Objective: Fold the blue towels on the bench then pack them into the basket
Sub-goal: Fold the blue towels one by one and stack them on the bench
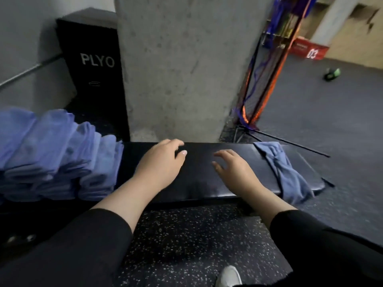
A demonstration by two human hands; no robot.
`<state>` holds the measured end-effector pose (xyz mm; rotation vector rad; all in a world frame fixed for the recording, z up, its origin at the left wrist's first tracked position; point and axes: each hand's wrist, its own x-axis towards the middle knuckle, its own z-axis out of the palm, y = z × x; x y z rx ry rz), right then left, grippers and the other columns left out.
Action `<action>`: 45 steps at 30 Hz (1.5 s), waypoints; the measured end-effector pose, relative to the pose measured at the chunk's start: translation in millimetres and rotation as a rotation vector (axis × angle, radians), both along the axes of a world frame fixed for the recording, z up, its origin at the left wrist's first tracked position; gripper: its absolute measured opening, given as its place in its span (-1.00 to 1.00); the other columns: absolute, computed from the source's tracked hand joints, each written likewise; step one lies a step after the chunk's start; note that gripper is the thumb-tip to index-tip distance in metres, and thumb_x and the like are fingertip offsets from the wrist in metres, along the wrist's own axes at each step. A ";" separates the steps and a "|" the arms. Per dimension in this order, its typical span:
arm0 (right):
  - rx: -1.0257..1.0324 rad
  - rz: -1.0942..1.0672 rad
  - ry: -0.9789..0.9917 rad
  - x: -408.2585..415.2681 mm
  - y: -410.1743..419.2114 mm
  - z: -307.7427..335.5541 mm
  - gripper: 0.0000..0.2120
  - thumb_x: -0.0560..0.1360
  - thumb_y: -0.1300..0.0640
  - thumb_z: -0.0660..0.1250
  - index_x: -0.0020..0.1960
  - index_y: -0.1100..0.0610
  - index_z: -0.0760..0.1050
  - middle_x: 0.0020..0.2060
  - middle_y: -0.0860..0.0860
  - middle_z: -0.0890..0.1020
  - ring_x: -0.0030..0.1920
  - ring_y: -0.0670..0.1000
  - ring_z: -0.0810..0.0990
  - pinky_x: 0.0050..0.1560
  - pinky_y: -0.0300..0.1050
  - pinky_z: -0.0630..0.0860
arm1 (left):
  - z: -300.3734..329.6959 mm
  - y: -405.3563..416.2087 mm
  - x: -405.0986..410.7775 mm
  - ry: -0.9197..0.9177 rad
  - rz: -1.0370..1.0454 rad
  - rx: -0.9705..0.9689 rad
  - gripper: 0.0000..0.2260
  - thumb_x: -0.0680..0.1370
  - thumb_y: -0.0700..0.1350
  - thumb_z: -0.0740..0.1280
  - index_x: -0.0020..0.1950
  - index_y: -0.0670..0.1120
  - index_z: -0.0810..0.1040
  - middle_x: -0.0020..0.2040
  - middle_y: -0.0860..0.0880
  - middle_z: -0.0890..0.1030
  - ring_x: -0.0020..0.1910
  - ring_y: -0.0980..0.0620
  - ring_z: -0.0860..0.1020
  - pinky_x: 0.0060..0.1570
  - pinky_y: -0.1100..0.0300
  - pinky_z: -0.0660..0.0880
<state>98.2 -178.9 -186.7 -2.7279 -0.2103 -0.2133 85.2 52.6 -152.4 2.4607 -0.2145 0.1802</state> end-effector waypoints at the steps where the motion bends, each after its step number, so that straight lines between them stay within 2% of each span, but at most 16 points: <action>1: -0.016 -0.060 0.031 0.3 -23.5 -7.7 -0.63 0.61 -0.01 0.33 0.35 0.12 0.52 0.28 0.04 0.55 0.27 0.07 0.53 0.25 -0.08 0.41 | -5.5 -14.3 3.9 0.045 -0.016 0.016 -0.69 0.66 0.06 0.24 0.38 0.03 0.52 0.19 0.06 0.60 0.17 0.00 0.54 0.14 0.06 0.49; 4: -0.062 -0.204 0.064 1.3 -86.3 -29.8 -0.60 0.59 -0.03 0.34 0.36 0.12 0.51 0.31 0.07 0.54 0.29 0.13 0.53 0.26 0.05 0.48 | -22.4 -53.0 14.8 0.164 -0.073 0.084 -0.66 0.67 0.09 0.21 0.41 0.04 0.48 0.16 0.06 0.60 0.13 0.00 0.54 0.10 0.06 0.51; 9: -0.150 -0.428 0.103 1.1 -168.1 -60.6 -0.52 0.56 0.00 0.31 0.45 0.08 0.42 0.46 0.07 0.41 0.43 0.18 0.40 0.35 0.19 0.40 | -57.2 -104.5 29.9 0.325 -0.198 0.252 -0.55 0.67 0.16 0.18 0.54 0.09 0.32 0.42 0.02 0.46 0.35 -0.07 0.48 0.27 -0.04 0.48; 14: -0.156 -0.619 0.206 5.8 -217.0 -87.6 -0.40 0.57 -0.14 0.27 0.51 0.06 0.21 0.53 0.10 0.25 0.52 0.16 0.20 0.41 0.34 0.26 | -91.1 -129.3 40.1 0.510 -0.296 0.467 -0.45 0.67 0.19 0.15 0.63 0.06 0.16 0.67 -0.02 0.05 0.63 -0.04 0.05 0.55 -0.15 0.15; 16: -0.127 -0.640 0.236 7.0 -222.4 -96.6 -0.48 0.58 -0.18 0.25 0.40 0.09 0.28 0.44 0.09 0.35 0.47 0.14 0.27 0.37 0.36 0.26 | -96.1 -134.6 43.1 0.517 -0.307 0.522 -0.45 0.68 0.20 0.13 0.63 0.07 0.14 0.67 -0.02 -0.04 0.65 -0.06 -0.04 0.55 -0.20 0.08; 17: -0.101 -0.637 0.199 8.3 -223.8 -99.0 -0.63 0.59 -0.14 0.24 0.25 0.08 0.36 0.34 0.09 0.45 0.40 0.14 0.37 0.34 0.35 0.28 | -96.3 -137.4 44.6 0.514 -0.300 0.517 -0.45 0.68 0.20 0.12 0.63 0.07 0.13 0.67 -0.02 -0.04 0.65 -0.07 -0.04 0.56 -0.20 0.08; 19: -0.054 -0.627 0.116 10.6 -220.2 -95.4 -0.91 0.60 0.03 0.23 -0.06 0.02 0.38 0.10 0.09 0.58 0.20 0.18 0.53 0.35 0.30 0.29 | -94.2 -141.4 45.6 0.505 -0.288 0.464 -0.45 0.68 0.20 0.12 0.64 0.07 0.12 0.67 -0.01 0.01 0.64 -0.05 0.00 0.56 -0.17 0.12; 24: 0.009 -0.458 0.106 19.4 -178.8 -81.4 -0.82 0.60 0.15 0.20 -0.18 0.09 0.35 -0.13 0.17 0.65 -0.02 0.27 0.57 0.33 0.11 0.29 | -76.7 -134.9 36.6 0.444 -0.235 0.314 -0.48 0.68 0.19 0.15 0.62 0.09 0.19 0.57 0.01 0.32 0.53 -0.03 0.31 0.43 0.05 0.33; 26: 0.064 -0.365 0.134 21.2 -152.2 -76.8 -0.78 0.61 0.11 0.23 -0.20 0.11 0.33 -0.17 0.20 0.64 -0.07 0.28 0.56 0.08 0.04 0.35 | -65.9 -126.9 31.7 0.404 -0.199 0.276 -0.50 0.67 0.19 0.16 0.60 0.10 0.25 0.47 -0.01 0.46 0.42 -0.04 0.43 0.31 0.08 0.41; 28: 0.108 -0.291 0.150 21.8 -123.9 -69.5 -0.72 0.62 0.05 0.25 -0.23 0.09 0.31 -0.22 0.17 0.60 -0.12 0.26 0.52 -0.16 -0.01 0.24 | -56.3 -115.3 27.8 0.376 -0.174 0.263 -0.52 0.67 0.19 0.17 0.58 0.11 0.29 0.41 -0.01 0.52 0.37 -0.03 0.48 0.27 0.09 0.44; 31: 0.219 -0.188 0.146 24.2 -81.0 -55.9 -0.61 0.60 0.02 0.30 -0.31 0.11 0.22 -0.42 0.02 0.39 -0.28 0.15 0.34 -0.25 -0.01 0.20 | -47.2 -91.5 24.9 0.367 -0.106 0.137 -0.56 0.65 0.19 0.22 0.52 0.12 0.38 0.39 0.03 0.55 0.36 0.03 0.49 0.28 0.13 0.42; 34: 0.419 -0.122 0.143 30.6 -39.9 -38.7 -0.60 0.56 0.08 0.34 -0.34 0.13 0.24 -0.49 -0.03 0.30 -0.41 -0.06 0.27 -0.32 -0.07 0.22 | -40.4 -67.7 20.9 0.424 -0.088 -0.173 -0.58 0.63 0.16 0.30 0.47 0.12 0.43 0.23 0.13 0.62 0.24 0.17 0.54 0.26 0.21 0.41; 36: 0.600 -0.119 0.159 33.9 -14.9 -25.7 -0.63 0.55 0.10 0.36 -0.31 0.24 0.32 -0.47 -0.06 0.31 -0.40 -0.11 0.25 -0.33 -0.11 0.22 | -37.7 -55.8 14.4 0.521 -0.128 -0.348 -0.55 0.62 0.13 0.32 0.50 0.12 0.40 0.21 0.15 0.63 0.18 0.27 0.55 0.27 0.22 0.45; 39: 0.837 -0.131 0.190 34.8 17.8 -9.2 -0.65 0.56 0.06 0.37 -0.17 0.37 0.47 -0.40 0.15 0.50 -0.33 -0.08 0.40 -0.25 -0.07 0.34 | -35.6 -41.7 5.9 0.607 -0.173 -0.448 -0.51 0.63 0.11 0.32 0.55 0.07 0.34 0.29 0.17 0.56 0.13 0.40 0.50 0.13 0.36 0.49; 42: 1.049 -0.143 0.267 31.6 44.9 4.1 -0.74 0.59 0.02 0.35 -0.04 0.22 0.65 -0.15 0.16 0.72 -0.10 0.00 0.68 0.00 0.01 0.57 | -36.0 -31.3 4.5 0.563 -0.139 -0.553 -0.55 0.60 0.14 0.36 0.46 0.05 0.44 0.27 0.11 0.62 0.21 0.23 0.57 0.30 0.11 0.51; 45: 1.135 -0.180 0.301 31.1 65.7 10.2 -0.71 0.61 -0.02 0.32 -0.09 0.16 0.67 -0.26 0.07 0.72 -0.13 0.05 0.70 0.01 0.04 0.59 | -36.0 -21.4 2.6 0.549 -0.133 -0.685 -0.59 0.56 0.15 0.41 0.35 0.02 0.53 0.16 0.06 0.69 0.19 0.14 0.62 0.29 0.07 0.51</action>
